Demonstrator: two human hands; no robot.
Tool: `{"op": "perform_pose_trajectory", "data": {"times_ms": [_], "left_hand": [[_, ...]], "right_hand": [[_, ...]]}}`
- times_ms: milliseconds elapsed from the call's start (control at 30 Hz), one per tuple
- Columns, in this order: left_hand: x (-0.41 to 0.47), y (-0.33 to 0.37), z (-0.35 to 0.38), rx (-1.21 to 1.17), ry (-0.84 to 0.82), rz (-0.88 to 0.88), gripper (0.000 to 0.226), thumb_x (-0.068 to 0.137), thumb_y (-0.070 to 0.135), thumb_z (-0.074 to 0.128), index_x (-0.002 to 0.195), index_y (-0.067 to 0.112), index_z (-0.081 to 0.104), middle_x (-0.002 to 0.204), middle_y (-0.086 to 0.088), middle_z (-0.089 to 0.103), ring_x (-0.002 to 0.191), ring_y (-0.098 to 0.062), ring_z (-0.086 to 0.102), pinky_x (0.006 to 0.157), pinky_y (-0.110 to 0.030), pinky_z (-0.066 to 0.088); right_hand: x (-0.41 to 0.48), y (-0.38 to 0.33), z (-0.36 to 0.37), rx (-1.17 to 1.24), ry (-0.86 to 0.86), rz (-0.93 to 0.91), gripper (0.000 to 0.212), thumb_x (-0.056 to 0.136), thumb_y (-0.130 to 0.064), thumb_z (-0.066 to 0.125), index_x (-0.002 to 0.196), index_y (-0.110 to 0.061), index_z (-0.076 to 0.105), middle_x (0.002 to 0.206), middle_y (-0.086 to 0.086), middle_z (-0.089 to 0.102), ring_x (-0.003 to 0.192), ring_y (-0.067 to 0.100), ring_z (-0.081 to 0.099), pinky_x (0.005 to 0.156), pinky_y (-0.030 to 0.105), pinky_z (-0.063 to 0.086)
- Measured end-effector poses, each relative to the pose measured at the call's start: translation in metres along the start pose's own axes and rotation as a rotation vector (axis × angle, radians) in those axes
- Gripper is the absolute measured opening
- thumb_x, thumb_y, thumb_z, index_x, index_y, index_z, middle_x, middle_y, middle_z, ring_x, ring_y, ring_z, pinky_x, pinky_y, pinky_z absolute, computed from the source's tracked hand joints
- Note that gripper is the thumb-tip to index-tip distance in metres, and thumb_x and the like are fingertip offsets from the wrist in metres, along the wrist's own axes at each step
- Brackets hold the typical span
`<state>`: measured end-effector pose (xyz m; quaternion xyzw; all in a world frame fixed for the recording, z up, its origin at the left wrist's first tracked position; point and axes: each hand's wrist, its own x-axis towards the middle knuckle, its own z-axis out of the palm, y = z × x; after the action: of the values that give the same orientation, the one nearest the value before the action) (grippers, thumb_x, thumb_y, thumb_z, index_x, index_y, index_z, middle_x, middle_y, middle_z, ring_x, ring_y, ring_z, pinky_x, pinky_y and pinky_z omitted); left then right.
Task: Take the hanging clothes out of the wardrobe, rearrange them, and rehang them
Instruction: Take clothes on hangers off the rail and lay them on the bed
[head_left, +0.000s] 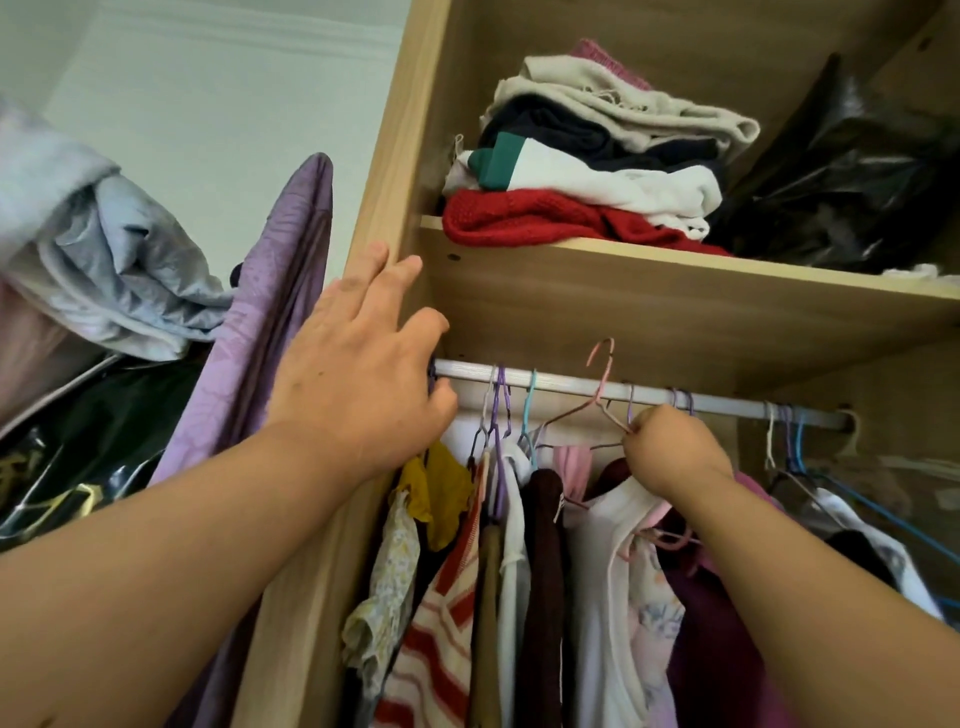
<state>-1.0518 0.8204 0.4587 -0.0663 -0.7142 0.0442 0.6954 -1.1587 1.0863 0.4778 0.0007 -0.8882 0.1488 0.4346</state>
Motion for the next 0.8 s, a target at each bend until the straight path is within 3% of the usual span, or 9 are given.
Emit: {"op": "perform_pose_trajectory", "data": {"times_ms": [100,233,433,667,800], "left_hand": [[0.0,0.0,0.001,-0.006,-0.006,0.004,0.045,0.071,0.04,0.05,0.105,0.016,0.067,0.144,-0.018,0.041,0.142,-0.035,0.021,0.113,-0.048,0.023],[0.0,0.0,-0.001,-0.01,-0.046,0.022,0.045,0.072,0.039,0.049,0.106,0.015,0.066,0.147,-0.019,0.037,0.143,-0.036,0.018,0.113,-0.052,0.023],[-0.002,-0.002,-0.003,-0.07,-0.034,0.047,0.037,0.073,0.037,0.053,0.099,0.013,0.066,0.146,-0.018,0.038,0.142,-0.037,0.02,0.112,-0.051,0.022],[-0.007,-0.004,0.0,-0.14,0.002,0.149,0.047,0.073,0.044,0.045,0.099,0.013,0.068,0.144,-0.019,0.039,0.14,-0.039,0.02,0.11,-0.053,0.02],[-0.004,-0.006,0.002,-0.167,-0.017,0.194,0.049,0.075,0.05,0.048,0.106,0.017,0.068,0.144,-0.016,0.041,0.141,-0.037,0.017,0.112,-0.054,0.016]], "right_hand": [[-0.018,0.003,-0.001,-0.01,0.038,0.003,0.016,0.086,-0.011,0.05,0.089,-0.008,0.065,0.093,0.018,0.067,0.083,0.034,0.06,0.065,0.029,0.04],[-0.045,0.008,-0.005,-0.036,0.044,-0.002,0.014,0.086,-0.013,0.05,0.084,-0.008,0.063,0.092,0.018,0.067,0.076,0.034,0.056,0.062,0.029,0.037],[-0.091,0.011,-0.031,-0.08,0.099,-0.085,0.018,0.09,-0.021,0.05,0.089,-0.015,0.068,0.094,0.013,0.068,0.087,0.035,0.06,0.063,0.031,0.036],[-0.151,0.018,-0.073,-0.07,0.101,-0.058,0.018,0.092,-0.02,0.052,0.083,-0.023,0.068,0.078,0.0,0.065,0.081,0.03,0.06,0.061,0.032,0.039],[-0.171,0.012,-0.082,-0.193,0.134,-0.016,0.023,0.094,-0.02,0.052,0.107,-0.022,0.071,0.099,0.004,0.071,0.09,0.026,0.062,0.064,0.028,0.034]]}}
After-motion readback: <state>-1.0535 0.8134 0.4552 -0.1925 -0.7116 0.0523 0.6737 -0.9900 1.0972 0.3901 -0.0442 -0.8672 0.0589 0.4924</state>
